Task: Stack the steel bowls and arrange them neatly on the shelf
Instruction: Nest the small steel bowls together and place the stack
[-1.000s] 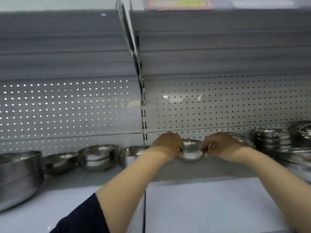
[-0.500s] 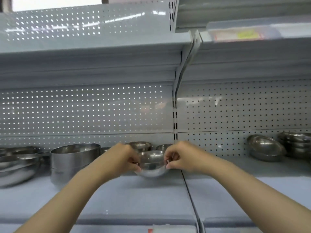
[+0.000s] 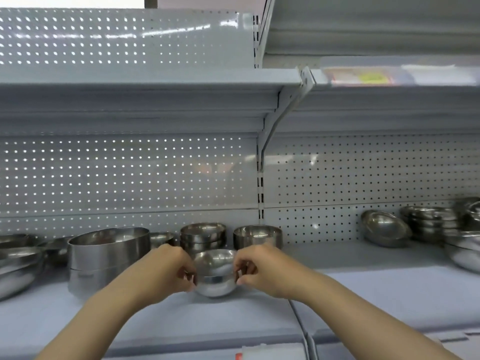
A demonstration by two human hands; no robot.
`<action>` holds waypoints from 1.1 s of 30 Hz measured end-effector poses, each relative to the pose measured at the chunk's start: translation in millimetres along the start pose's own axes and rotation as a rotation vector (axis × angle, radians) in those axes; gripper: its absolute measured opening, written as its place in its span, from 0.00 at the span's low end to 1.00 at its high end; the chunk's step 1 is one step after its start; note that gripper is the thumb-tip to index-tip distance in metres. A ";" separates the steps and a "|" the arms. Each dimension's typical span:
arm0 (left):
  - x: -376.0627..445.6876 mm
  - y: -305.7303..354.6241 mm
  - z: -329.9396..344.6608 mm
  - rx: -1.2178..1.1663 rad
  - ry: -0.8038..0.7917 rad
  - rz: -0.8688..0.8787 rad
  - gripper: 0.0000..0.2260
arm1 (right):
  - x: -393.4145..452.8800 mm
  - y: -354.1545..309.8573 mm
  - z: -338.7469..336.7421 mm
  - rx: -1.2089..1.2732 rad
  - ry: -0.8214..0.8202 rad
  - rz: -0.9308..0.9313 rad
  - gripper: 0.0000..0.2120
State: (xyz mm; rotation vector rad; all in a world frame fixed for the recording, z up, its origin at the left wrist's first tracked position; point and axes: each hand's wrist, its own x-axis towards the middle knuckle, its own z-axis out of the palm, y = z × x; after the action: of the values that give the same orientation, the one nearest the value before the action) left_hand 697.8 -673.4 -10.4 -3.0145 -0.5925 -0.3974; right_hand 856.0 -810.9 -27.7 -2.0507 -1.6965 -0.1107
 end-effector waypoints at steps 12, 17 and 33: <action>106.0 173.0 -1.4 -0.124 0.146 0.221 0.13 | -62.9 144.6 -97.4 -0.170 0.222 0.491 0.14; 196.2 267.1 31.3 -0.051 0.073 0.171 0.08 | -68.5 229.2 -130.9 -0.279 0.216 0.788 0.12; 315.7 345.5 113.1 -0.062 0.083 0.155 0.12 | -67.5 313.2 -116.2 -0.149 0.224 0.785 0.15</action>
State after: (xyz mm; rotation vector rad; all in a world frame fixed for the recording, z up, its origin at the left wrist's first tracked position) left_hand 1137.8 -867.2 -36.1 -3.0563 -0.3444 -0.5385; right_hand 1163.4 -957.3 -44.0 -2.5475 -0.6887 -0.1985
